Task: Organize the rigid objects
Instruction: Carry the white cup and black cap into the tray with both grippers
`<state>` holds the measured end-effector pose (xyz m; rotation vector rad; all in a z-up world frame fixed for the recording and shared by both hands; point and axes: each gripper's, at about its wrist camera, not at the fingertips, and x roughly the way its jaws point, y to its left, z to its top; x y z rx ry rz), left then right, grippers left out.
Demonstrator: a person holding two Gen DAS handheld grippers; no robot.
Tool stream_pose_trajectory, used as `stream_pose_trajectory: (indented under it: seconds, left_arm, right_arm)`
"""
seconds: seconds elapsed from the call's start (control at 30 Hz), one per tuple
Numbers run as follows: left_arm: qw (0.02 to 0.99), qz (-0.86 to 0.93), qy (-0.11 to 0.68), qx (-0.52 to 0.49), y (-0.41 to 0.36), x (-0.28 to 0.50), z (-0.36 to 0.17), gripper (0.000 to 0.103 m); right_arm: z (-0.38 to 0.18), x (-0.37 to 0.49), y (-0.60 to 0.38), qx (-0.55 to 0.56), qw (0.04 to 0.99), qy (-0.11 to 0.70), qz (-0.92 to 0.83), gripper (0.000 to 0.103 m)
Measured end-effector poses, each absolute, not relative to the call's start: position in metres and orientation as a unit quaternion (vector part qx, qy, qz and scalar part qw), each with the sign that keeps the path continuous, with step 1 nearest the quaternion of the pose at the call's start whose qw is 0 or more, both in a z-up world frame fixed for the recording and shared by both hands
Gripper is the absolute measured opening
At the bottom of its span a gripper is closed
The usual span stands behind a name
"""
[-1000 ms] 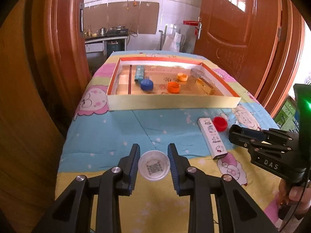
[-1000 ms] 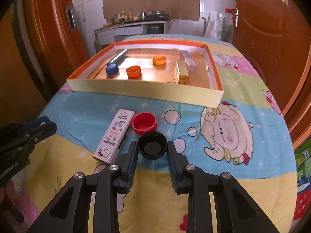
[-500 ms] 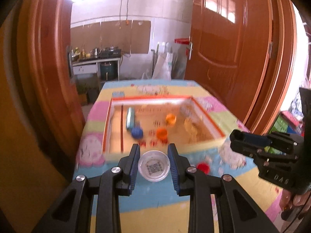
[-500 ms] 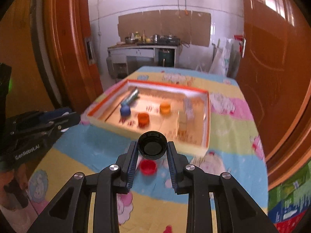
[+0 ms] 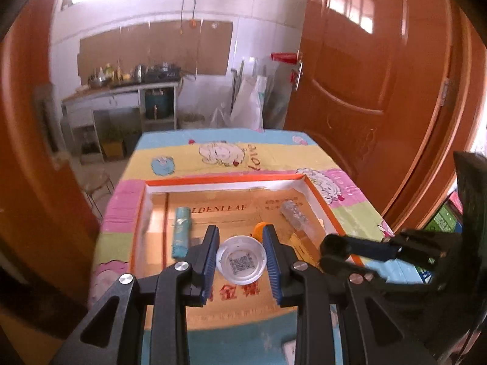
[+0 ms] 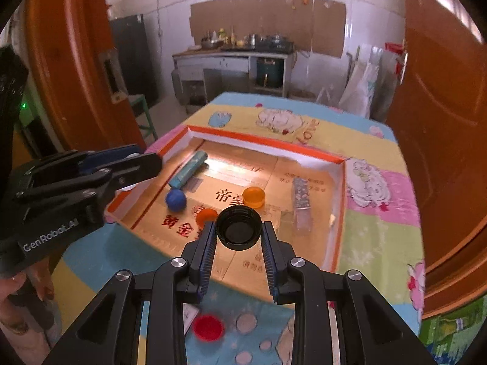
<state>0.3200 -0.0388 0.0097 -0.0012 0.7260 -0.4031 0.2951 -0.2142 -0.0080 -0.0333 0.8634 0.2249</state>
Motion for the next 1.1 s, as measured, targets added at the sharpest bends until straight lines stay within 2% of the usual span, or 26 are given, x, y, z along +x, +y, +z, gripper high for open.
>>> stream_pose_trajectory:
  seconds: [0.2, 0.47, 1.1]
  left_arm:
    - [0.903, -0.176, 0.393, -0.002, -0.048, 0.364, -0.023, 0.03]
    - [0.891, -0.164, 0.424, 0.009, -0.055, 0.393, -0.06, 0.03]
    - [0.889, -0.154, 0.43, 0.038, -0.061, 0.397, -0.076, 0.03]
  right_arm:
    - [-0.049, 0.328, -0.216, 0.016, 0.888, 0.443, 0.123, 0.03]
    - [-0.073, 0.337, -0.213, 0.007, 0.879, 0.458, 0.135, 0.03]
    - [-0.088, 0.343, -0.209, 0.001, 0.874, 0.467, 0.134, 0.031]
